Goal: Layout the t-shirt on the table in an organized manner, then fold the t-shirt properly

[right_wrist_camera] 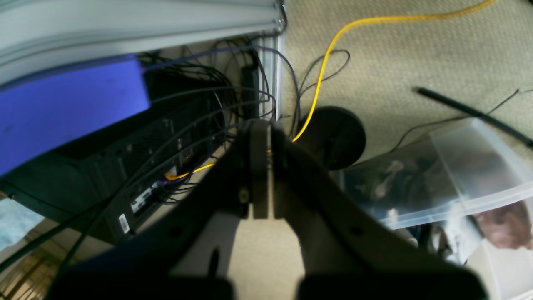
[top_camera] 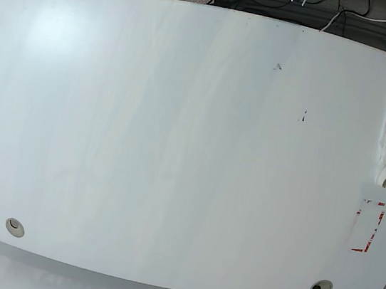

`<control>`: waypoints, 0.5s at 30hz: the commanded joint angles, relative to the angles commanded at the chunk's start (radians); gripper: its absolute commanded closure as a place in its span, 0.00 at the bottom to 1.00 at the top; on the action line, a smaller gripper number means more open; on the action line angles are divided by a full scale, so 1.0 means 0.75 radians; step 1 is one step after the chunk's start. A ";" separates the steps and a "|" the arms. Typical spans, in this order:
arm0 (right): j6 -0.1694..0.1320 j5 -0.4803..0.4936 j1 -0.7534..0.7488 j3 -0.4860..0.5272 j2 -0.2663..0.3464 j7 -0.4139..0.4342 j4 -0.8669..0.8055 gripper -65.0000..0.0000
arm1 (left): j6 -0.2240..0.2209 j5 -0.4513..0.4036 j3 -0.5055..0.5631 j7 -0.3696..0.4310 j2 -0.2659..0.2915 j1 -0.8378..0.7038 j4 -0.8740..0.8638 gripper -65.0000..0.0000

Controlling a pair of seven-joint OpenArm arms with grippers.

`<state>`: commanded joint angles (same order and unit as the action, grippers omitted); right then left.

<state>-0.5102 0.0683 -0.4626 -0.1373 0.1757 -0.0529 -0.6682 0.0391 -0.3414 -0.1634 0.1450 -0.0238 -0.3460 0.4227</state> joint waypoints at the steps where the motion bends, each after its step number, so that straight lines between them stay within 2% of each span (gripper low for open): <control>1: 0.000 0.000 0.020 0.000 0.000 0.000 0.023 1.00 | -0.023 0.002 0.000 0.000 0.000 0.033 -0.041 0.86; 5: 0.010 0.000 0.059 0.004 -0.004 0.000 0.078 1.00 | -0.065 0.004 0.000 0.000 -0.023 0.119 -0.188 0.86; 8: 0.016 0.000 0.088 0.027 -0.006 -0.002 0.115 1.00 | -0.068 0.004 0.000 0.000 -0.033 0.164 -0.262 0.85; 15: 0.119 0.004 0.198 0.096 -0.008 -0.010 0.270 0.99 | -0.068 0.006 0.000 -0.002 -0.037 0.305 -0.458 0.79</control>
<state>-0.4212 0.0713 -0.3138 -0.0652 0.1695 -0.0606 -0.4657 -0.0115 -0.3368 -0.1634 0.1435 -0.0514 -0.1174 0.0790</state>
